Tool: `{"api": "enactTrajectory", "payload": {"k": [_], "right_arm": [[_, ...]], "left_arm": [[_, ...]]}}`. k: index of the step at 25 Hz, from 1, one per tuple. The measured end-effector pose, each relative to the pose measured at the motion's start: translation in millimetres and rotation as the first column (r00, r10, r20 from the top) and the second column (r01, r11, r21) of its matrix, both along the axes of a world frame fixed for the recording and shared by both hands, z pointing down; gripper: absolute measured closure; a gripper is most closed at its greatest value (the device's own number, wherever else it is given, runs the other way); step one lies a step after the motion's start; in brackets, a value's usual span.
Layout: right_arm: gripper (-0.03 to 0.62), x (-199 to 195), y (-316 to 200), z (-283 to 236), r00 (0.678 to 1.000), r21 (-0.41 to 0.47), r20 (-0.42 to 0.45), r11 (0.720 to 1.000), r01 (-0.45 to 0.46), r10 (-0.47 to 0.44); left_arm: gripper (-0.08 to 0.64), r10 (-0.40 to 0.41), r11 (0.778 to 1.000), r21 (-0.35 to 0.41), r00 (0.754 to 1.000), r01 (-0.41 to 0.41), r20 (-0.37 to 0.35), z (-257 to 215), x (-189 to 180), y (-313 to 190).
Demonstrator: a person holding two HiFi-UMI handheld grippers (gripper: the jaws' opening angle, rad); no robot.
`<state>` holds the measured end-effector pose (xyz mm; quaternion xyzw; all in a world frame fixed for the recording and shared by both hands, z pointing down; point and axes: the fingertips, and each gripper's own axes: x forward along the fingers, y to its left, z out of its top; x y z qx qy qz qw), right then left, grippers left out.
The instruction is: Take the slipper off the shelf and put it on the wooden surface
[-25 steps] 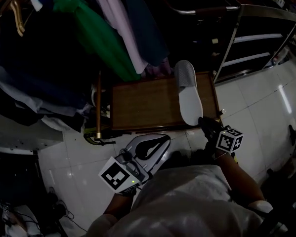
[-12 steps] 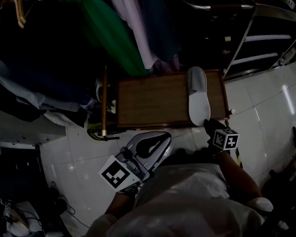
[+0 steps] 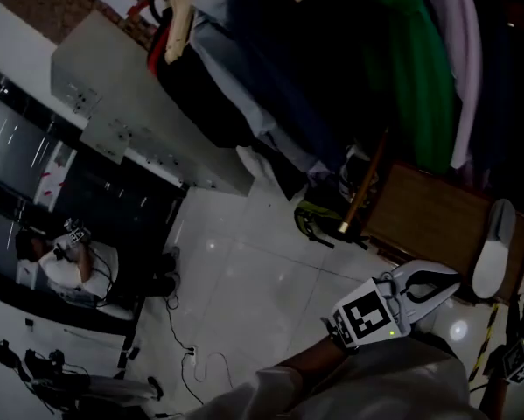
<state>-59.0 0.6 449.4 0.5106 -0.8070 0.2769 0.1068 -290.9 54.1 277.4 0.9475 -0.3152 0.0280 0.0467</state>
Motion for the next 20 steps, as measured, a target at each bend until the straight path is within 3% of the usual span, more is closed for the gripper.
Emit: {"api": "enactTrajectory", "payload": {"k": [3, 7, 9, 11, 13, 15, 20], "right_arm": [[0.354, -1.8, -17.4, -64.7, 0.997, 0.2, 0.017, 0.977, 0.074, -0.079], [0.354, -65.3, -10.6, -120.2, 0.964, 0.311, 0.006, 0.916, 0.252, -0.267], [0.353, -92.6, 11.6, -136.8, 0.913, 0.371, 0.024, 0.852, 0.37, -0.407], [0.353, -117.9, 38.0, -151.2, 0.839, 0.428, 0.02, 0.763, 0.483, -0.543], [0.354, -126.4, 58.8, -158.1, 0.793, 0.466, -0.018, 0.697, 0.545, -0.608], [0.354, -122.2, 73.9, -161.1, 0.793, 0.486, -0.046, 0.68, 0.549, -0.607], [0.356, -124.5, 115.3, -160.0, 0.827, 0.477, -0.038, 0.717, 0.509, -0.561]], "left_arm": [[0.565, -0.082, 0.995, 0.056, 0.996, 0.083, -0.033, -32.5, -11.7, 6.6], [0.565, -0.16, 0.984, 0.065, 0.985, 0.165, -0.071, -25.6, -16.9, 16.6], [0.565, -0.18, 0.981, 0.052, 0.978, 0.186, -0.102, -24.3, -8.5, 22.1], [0.565, -0.176, 0.982, 0.05, 0.978, 0.183, -0.112, -27.5, 4.0, 32.1], [0.565, -0.16, 0.985, 0.039, 0.981, 0.165, -0.107, -23.9, 20.0, 43.7], [0.565, -0.126, 0.991, 0.039, 0.986, 0.131, -0.109, -18.2, 37.5, 51.8], [0.565, -0.039, 0.998, 0.038, 0.992, 0.043, -0.118, -18.7, 48.7, 78.7]]}}
